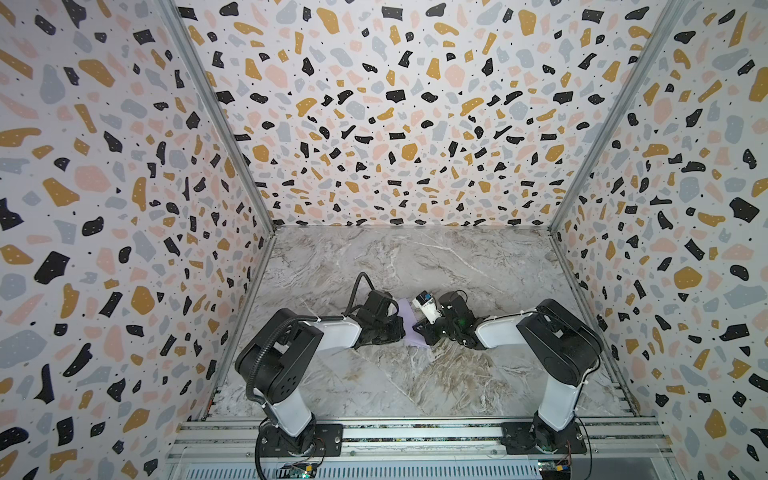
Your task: Fold a paper plane with a square sheet of paper (pick it up from the middle)
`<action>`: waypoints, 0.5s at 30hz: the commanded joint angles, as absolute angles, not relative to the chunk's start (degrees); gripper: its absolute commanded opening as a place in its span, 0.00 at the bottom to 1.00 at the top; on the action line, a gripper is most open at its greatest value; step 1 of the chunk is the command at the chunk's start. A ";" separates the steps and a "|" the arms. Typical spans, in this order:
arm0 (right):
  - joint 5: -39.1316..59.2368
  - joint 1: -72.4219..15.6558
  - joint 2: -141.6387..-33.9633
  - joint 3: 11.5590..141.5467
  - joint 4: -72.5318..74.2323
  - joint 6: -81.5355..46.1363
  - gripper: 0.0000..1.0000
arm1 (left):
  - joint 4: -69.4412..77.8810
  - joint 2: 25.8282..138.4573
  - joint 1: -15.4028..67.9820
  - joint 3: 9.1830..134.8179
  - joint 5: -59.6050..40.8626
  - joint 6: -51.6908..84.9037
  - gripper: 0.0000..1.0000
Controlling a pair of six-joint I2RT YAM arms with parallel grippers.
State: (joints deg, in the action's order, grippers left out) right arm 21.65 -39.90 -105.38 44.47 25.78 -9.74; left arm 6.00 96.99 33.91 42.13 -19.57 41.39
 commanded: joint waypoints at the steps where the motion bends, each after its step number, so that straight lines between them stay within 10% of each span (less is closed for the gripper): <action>1: 21.89 -39.42 -104.13 47.52 21.08 -12.64 0.16 | 2.78 97.73 34.10 40.44 -17.25 41.35 0.01; 7: 22.30 -37.51 -97.02 47.55 16.72 -23.89 0.42 | 1.41 98.00 34.10 40.00 -15.80 41.04 0.00; 15: 26.53 -37.78 -90.62 43.29 10.64 -36.86 0.38 | 1.48 98.44 34.11 40.08 -15.22 40.65 0.00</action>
State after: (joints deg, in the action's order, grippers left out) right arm 23.33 -37.41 -91.31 45.10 15.59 -30.11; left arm 6.04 96.97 33.93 41.98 -18.92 41.36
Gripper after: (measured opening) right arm 0.389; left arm 0.047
